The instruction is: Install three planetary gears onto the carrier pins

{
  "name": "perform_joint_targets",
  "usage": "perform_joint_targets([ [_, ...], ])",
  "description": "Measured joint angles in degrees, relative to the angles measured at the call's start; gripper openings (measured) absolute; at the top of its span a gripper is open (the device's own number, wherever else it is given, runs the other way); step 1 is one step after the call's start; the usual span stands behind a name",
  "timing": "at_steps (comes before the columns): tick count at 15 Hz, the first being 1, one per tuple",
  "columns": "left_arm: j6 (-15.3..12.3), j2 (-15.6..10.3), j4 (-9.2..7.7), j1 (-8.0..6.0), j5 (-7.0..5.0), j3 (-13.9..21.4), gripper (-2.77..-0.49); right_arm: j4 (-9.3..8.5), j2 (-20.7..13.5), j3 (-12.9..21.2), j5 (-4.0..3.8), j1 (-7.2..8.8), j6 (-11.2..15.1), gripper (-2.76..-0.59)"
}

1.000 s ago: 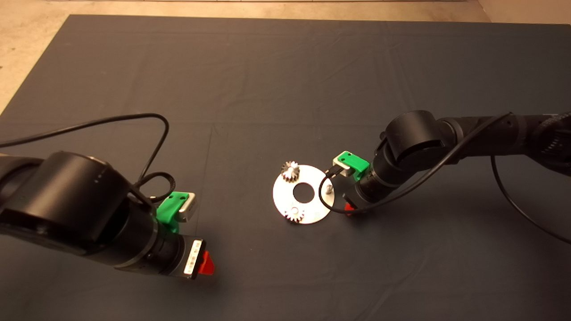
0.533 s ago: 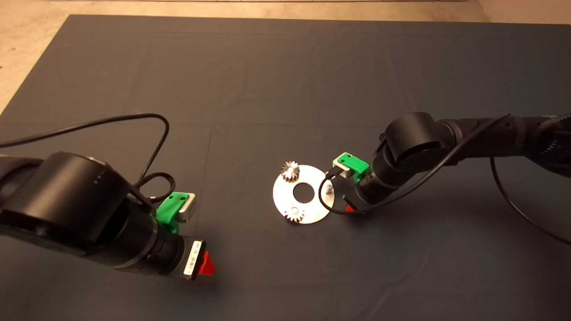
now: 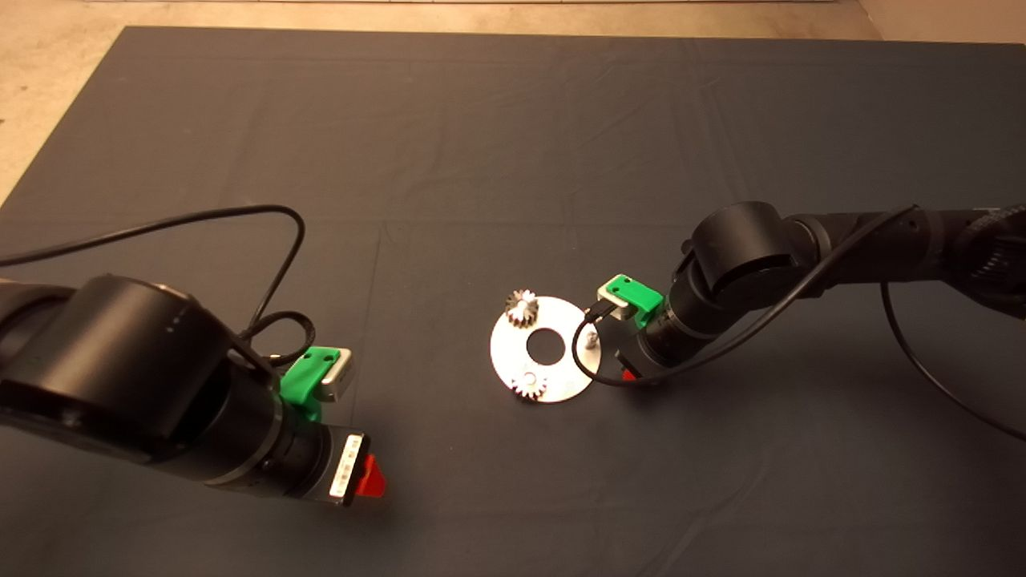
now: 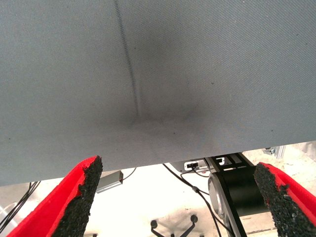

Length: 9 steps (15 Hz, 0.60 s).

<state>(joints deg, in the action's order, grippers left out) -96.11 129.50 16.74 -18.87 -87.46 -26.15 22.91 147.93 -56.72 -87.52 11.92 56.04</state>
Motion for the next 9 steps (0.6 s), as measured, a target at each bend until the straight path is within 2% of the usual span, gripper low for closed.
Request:
perform_joint_targets([
  [9,0.02,0.01,0.01,0.0,0.0,0.0,-1.07,0.0,0.02,0.0,-0.02,-0.02,0.16,-2.26],
])
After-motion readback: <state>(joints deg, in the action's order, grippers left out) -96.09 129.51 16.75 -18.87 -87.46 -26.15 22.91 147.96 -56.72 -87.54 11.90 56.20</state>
